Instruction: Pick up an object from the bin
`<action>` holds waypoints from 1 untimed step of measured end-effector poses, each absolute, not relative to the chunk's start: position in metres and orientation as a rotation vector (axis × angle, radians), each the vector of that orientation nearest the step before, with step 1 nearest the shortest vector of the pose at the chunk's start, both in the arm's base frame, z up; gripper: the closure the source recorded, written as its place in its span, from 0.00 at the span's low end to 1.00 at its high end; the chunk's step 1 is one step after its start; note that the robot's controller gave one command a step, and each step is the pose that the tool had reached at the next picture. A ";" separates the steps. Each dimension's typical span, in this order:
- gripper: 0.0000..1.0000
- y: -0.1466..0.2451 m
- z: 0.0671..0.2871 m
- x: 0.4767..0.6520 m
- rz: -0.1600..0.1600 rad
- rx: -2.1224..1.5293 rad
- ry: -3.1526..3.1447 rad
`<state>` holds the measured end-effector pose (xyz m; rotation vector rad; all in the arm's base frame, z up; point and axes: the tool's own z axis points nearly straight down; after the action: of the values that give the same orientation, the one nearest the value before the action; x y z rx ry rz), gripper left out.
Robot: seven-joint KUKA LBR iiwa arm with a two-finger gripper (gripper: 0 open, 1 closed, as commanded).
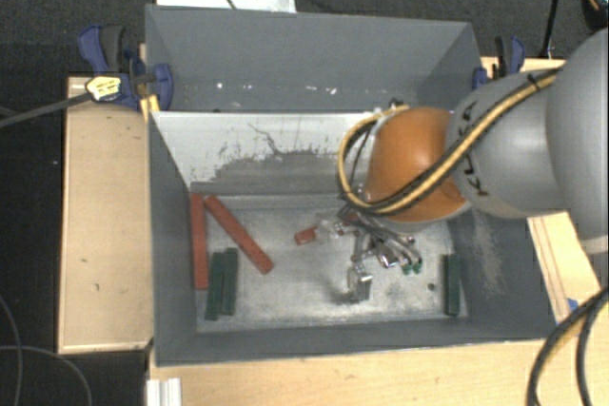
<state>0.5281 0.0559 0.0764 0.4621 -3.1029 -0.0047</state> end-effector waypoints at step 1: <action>1.00 0.053 0.079 0.529 -0.001 0.458 -3.107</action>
Offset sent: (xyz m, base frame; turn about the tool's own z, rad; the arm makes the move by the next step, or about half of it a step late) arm 0.0000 0.0000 0.0000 0.0000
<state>0.5291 0.0534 0.0786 0.4583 -3.1068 -0.0010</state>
